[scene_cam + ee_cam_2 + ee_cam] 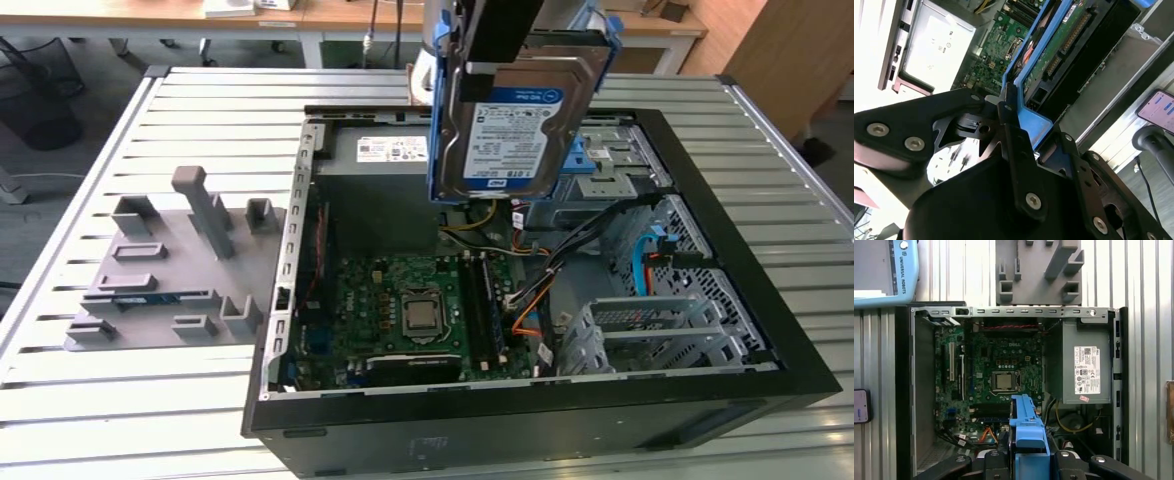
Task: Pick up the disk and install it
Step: 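Insert the disk into the insertion slot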
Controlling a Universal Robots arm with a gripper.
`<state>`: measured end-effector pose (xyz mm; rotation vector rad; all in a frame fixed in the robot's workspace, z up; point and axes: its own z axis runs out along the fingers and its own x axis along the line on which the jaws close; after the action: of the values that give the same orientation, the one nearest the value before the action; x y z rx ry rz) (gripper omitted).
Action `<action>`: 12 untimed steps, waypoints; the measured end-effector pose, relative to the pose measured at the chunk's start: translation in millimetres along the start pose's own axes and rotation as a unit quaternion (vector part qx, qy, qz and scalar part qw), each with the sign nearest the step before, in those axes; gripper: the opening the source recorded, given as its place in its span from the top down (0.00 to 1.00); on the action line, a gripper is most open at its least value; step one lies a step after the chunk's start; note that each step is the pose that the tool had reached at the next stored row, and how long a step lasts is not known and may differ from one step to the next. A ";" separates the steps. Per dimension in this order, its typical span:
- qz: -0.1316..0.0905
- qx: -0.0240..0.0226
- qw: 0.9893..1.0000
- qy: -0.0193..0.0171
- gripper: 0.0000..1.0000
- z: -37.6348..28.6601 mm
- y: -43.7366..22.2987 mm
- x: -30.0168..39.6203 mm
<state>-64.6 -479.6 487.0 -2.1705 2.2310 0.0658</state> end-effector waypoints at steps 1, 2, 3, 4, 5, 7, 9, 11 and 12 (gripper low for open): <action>0.000 0.000 1.000 0.000 0.64 0.0 -0.1 2.5; 0.000 0.000 1.000 0.000 0.64 0.1 -0.2 4.9; 0.000 0.000 1.000 0.000 0.64 0.1 -0.2 7.5; 0.000 0.000 1.000 0.000 0.64 0.2 -0.3 10.2; 0.000 0.000 1.000 0.000 0.64 0.5 -0.4 12.9; 0.000 0.000 1.000 0.000 0.64 1.2 -0.6 16.5; 0.000 0.000 1.000 0.000 0.64 2.0 -1.7 18.2; 0.000 0.000 1.000 0.000 0.64 2.8 -5.0 18.8; 0.000 0.000 1.000 0.000 0.64 3.2 -7.3 19.1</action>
<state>-57.9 -498.7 482.8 -2.1707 2.2311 0.0656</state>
